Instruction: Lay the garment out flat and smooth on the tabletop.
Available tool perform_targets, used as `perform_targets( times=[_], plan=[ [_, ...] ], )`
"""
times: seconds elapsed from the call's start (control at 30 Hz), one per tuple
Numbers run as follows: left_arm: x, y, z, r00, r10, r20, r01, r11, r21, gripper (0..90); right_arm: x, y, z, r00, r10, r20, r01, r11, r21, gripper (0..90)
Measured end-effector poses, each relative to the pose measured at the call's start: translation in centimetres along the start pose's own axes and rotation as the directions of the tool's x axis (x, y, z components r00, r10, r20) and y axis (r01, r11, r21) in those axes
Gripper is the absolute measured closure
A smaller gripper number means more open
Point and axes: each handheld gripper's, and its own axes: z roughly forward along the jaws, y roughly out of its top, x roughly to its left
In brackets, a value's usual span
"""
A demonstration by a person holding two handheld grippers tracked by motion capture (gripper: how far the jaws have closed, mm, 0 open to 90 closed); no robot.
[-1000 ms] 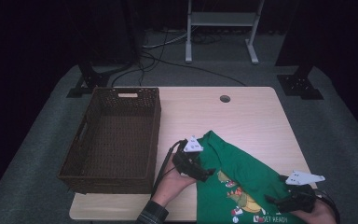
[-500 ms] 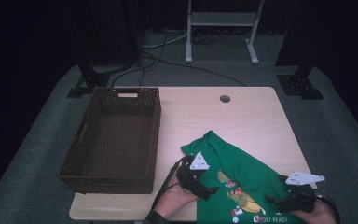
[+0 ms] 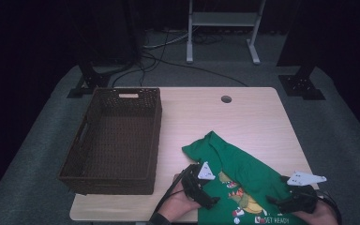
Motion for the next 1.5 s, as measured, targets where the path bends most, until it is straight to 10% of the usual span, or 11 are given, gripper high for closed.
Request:
perform_targets(
  times=[0.23, 0.87, 1.5],
  plan=[
    [0.1, -0.7, -0.3, 0.998, 0.025, -0.058, -0.025, 0.9997, 0.004, 0.0, 0.1, 0.2, 0.2, 1.0, -0.001, 0.001, 0.001, 1.0, 0.001, 2.4],
    [1.3, -1.9, -1.5, 0.9973, 0.019, -0.07, -0.019, 0.9998, -0.006, 0.0, 1.0, 2.3, 1.6, 1.0, -0.001, 0.002, 0.001, 0.999, 0.054, 1.4],
    [1.3, -1.9, -1.5, 0.9973, 0.023, -0.069, -0.023, 0.9997, -0.008, 0.0, 1.0, 4.2, 1.7, 0.9991, -0.009, -0.042, 0.008, 1.0, -0.011, 1.5]
  ],
)
